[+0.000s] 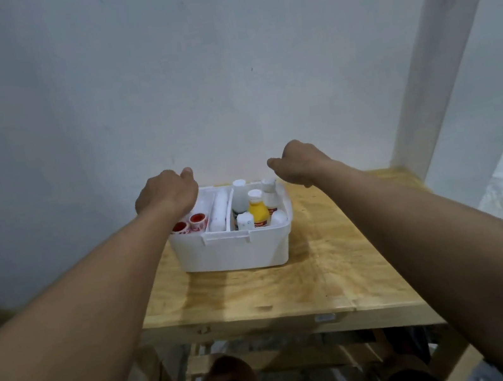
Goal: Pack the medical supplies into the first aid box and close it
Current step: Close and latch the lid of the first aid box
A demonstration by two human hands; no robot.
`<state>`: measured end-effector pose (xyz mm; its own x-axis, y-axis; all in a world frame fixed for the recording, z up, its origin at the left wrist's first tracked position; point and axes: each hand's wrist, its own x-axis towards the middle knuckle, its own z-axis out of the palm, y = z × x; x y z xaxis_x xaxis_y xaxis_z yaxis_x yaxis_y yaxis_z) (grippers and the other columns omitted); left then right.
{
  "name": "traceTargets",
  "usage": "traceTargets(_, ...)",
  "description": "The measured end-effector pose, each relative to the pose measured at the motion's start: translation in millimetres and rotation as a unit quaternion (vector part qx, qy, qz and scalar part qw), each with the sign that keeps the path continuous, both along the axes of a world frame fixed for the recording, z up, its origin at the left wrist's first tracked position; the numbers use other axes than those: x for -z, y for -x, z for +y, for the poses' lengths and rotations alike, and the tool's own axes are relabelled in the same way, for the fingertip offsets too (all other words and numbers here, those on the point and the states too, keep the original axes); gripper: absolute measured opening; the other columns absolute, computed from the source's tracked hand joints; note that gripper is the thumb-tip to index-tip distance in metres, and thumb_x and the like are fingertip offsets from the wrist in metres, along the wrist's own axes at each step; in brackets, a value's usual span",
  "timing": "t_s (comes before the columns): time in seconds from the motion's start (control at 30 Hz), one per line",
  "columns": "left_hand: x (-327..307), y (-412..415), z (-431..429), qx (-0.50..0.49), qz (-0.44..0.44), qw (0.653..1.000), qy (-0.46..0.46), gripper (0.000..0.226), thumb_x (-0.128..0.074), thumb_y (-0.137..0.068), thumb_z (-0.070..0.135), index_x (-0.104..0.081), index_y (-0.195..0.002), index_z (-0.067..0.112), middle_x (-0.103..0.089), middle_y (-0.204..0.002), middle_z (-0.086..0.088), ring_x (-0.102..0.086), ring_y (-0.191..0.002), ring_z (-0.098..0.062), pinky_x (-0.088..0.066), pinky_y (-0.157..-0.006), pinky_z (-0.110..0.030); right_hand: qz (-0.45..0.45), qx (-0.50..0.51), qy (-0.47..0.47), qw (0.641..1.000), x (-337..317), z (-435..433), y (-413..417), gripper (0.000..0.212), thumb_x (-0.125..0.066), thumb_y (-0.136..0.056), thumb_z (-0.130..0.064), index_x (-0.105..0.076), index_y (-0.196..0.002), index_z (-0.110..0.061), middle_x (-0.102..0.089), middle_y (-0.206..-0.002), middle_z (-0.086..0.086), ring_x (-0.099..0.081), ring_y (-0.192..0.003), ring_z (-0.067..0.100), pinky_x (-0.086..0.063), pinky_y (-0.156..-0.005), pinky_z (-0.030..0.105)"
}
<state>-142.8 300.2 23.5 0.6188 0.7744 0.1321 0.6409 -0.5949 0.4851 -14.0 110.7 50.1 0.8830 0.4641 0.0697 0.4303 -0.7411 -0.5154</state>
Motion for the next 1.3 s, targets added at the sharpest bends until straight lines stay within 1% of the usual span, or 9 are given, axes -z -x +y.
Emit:
traceTargets(0.07, -1.4, -5.0, 3.5, -0.026, 0.028, 0.996, 0.077, 0.054, -0.029, -0.103, 0.042, -0.058, -0.124, 0.001, -0.057, -0.133, -0.021, -0.056, -0.115, -0.038, -0.04, -0.087, -0.039, 0.047, 0.002, -0.008, 0.999, 6.1, 6.2, -4.9, 0.033, -0.045, -0.098, -0.034, -0.053, -0.082, -0.006, -0.062, -0.088, 0.013, -0.062, -0.076, 0.028, -0.057, -0.078, 0.041)
traceTargets(0.17, -2.8, -12.9, 2.9, -0.005, 0.035, 0.983, 0.182, 0.033, -0.033, -0.103, 0.017, -0.049, -0.079, 0.002, -0.055, -0.109, -0.021, -0.05, -0.093, -0.032, -0.036, -0.079, -0.033, 0.115, 0.011, -0.036, 0.993, 15.9, 15.0, -9.2, 0.029, -0.043, -0.098, -0.027, -0.058, -0.092, -0.002, -0.068, -0.097, 0.02, -0.069, -0.089, 0.034, -0.06, -0.081, 0.045)
traceTargets(0.3, 0.1, -19.5, 18.0, 0.004, -0.025, 0.963, 0.268, 0.018, -0.037, -0.094, 0.01, -0.053, -0.088, 0.007, -0.057, -0.084, -0.016, -0.052, -0.064, -0.027, -0.038, -0.059, -0.028, 0.166, 0.052, -0.088, 0.981, 24.7, 21.7, -14.6, 0.019, -0.044, -0.094, -0.007, -0.056, -0.081, -0.001, -0.067, -0.093, 0.024, -0.07, -0.084, 0.038, -0.061, -0.081, 0.047)
traceTargets(0.4, 0.6, -15.0, 27.5, -0.004, -0.01, 0.948, 0.317, 0.014, -0.043, -0.084, 0.012, -0.052, -0.073, 0.012, -0.053, -0.067, -0.01, -0.049, -0.054, -0.024, -0.038, -0.056, -0.028, 0.202, 0.079, -0.107, 0.97, 26.8, 21.6, -18.2, 0.019, -0.045, -0.092, 0.001, -0.054, -0.075, 0.001, -0.063, -0.086, 0.024, -0.064, -0.074, 0.036, -0.059, -0.075, 0.044)
traceTargets(0.53, 0.0, -15.4, 30.0, -0.008, 0.01, 0.936, 0.353, 0.018, -0.047, -0.085, 0.01, -0.047, -0.067, 0.012, -0.05, -0.061, -0.007, -0.046, -0.049, -0.023, -0.038, -0.053, -0.026, 0.239, 0.095, -0.129, 0.958, 21.3, 19.9, -16.6, 0.012, -0.046, -0.096, -0.001, -0.056, -0.091, 0.001, -0.059, -0.081, 0.017, -0.059, -0.062, 0.027, -0.055, -0.056, 0.036)
traceTargets(0.7, 0.3, -19.6, 34.4, -0.017, 0.004, 0.927, 0.376, 0.013, -0.051, -0.086, 0.009, -0.053, -0.073, 0.009, -0.058, -0.066, -0.009, -0.054, -0.053, -0.027, -0.045, -0.055, -0.029, 0.265, 0.104, -0.171, 0.943, 16.4, 19.2, -13.9, 0.024, -0.045, -0.095, -0.003, -0.059, -0.115, -0.001, -0.064, -0.101, 0.015, -0.062, -0.073, 0.024, -0.055, -0.059, 0.036)
traceTargets(0.97, -0.3, -19.5, 35.5, -0.009, -0.127, 0.901, 0.414, 0.012, -0.055, -0.093, 0.014, -0.063, -0.1, 0.008, -0.069, -0.086, -0.008, -0.064, -0.067, -0.028, -0.058, -0.078, -0.043, 0.289, 0.117, -0.278, 0.909, 12.3, 18.3, -12.5, 0.018, -0.044, -0.093, -0.005, -0.059, -0.104, -0.006, -0.061, -0.1, 0.013, -0.059, -0.081, 0.023, -0.056, -0.069, 0.036)
traceTargets(1.07, -1.6, -20.0, 32.1, -0.005, -0.184, 0.885, 0.427, 0.021, -0.049, -0.1, 0.023, -0.059, -0.116, 0.012, -0.074, -0.103, -0.007, -0.066, -0.078, -0.029, -0.058, -0.083, -0.043, 0.311, 0.109, -0.325, 0.886, 9.3, 13.9, -14.5, 0.017, -0.043, -0.092, -0.015, -0.058, -0.098, -0.012, -0.064, -0.106, 0.012, -0.059, -0.093, 0.025, -0.056, -0.087, 0.045)
traceTargets(1.3, -8.0, -18.8, 26.1, 0.019, -0.226, 0.875, 0.427, 0.034, -0.038, -0.101, 0.036, -0.063, -0.116, 0.018, -0.07, -0.116, -0.015, -0.063, -0.104, -0.031, -0.048, -0.103, -0.046, 0.323, 0.07, -0.334, 0.883, 2.3, 11.2, -10.8, 0.067, -0.024, -0.1, -0.064, -0.043, -0.15, -0.023, -0.05, -0.144, 0.017, -0.046, -0.132, 0.038, -0.039, -0.109, 0.057)
